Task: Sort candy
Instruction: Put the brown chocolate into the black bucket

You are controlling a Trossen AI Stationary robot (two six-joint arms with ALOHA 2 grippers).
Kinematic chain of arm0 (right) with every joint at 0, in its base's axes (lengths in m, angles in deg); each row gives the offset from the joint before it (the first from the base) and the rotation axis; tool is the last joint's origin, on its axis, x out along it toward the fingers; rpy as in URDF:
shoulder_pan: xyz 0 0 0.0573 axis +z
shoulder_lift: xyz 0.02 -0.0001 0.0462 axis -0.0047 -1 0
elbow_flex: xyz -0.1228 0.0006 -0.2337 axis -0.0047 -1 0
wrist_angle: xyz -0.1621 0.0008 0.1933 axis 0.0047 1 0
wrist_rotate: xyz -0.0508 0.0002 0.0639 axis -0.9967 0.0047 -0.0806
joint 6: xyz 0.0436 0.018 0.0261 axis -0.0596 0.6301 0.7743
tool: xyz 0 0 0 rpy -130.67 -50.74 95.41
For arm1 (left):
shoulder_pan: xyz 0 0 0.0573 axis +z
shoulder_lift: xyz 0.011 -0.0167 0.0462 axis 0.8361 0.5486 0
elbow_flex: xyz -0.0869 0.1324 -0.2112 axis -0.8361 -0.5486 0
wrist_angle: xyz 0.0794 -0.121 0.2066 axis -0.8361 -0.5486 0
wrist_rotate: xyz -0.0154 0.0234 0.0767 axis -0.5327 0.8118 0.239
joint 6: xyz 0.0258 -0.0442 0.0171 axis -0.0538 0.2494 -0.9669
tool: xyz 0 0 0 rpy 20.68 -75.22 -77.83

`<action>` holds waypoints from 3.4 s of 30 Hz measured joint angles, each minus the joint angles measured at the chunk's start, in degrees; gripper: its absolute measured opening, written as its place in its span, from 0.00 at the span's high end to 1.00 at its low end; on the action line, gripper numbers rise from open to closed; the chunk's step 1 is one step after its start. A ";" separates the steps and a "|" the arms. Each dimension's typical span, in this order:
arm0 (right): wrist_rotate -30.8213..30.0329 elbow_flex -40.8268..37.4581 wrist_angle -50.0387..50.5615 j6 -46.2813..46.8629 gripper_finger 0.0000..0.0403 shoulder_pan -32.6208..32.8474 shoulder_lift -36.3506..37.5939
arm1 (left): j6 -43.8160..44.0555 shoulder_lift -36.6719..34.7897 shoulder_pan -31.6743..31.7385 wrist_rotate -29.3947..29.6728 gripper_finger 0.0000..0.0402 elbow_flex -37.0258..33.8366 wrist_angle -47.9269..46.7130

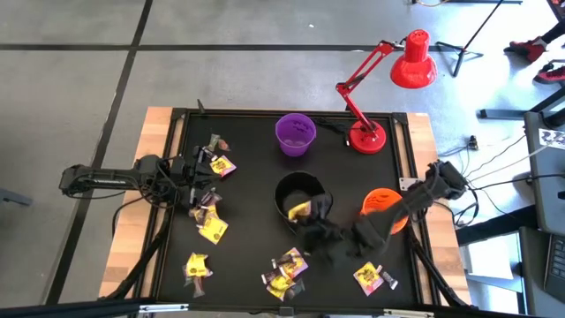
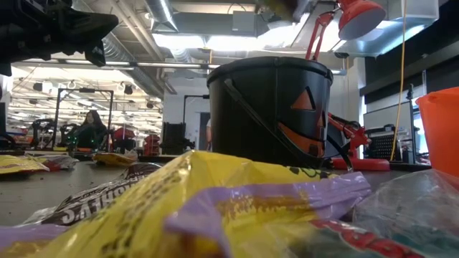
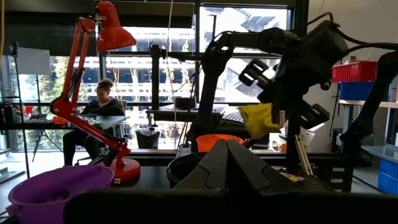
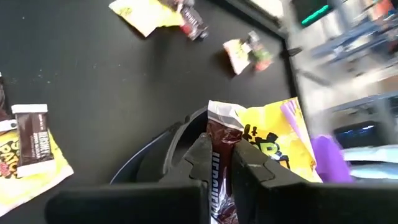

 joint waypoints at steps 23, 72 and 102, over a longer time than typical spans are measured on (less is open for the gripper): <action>35.04 -16.71 3.87 29.75 0.95 11.15 3.66 | 0.00 0.02 0.01 0.00 1.00 -0.02 0.00; 37.74 -24.13 -2.75 34.09 0.91 11.09 3.59 | 0.00 0.01 0.02 -0.02 1.00 -0.02 0.01; 23.42 -14.17 -22.51 -5.32 0.91 -0.49 13.78 | -0.02 0.02 0.00 0.00 1.00 -0.02 0.00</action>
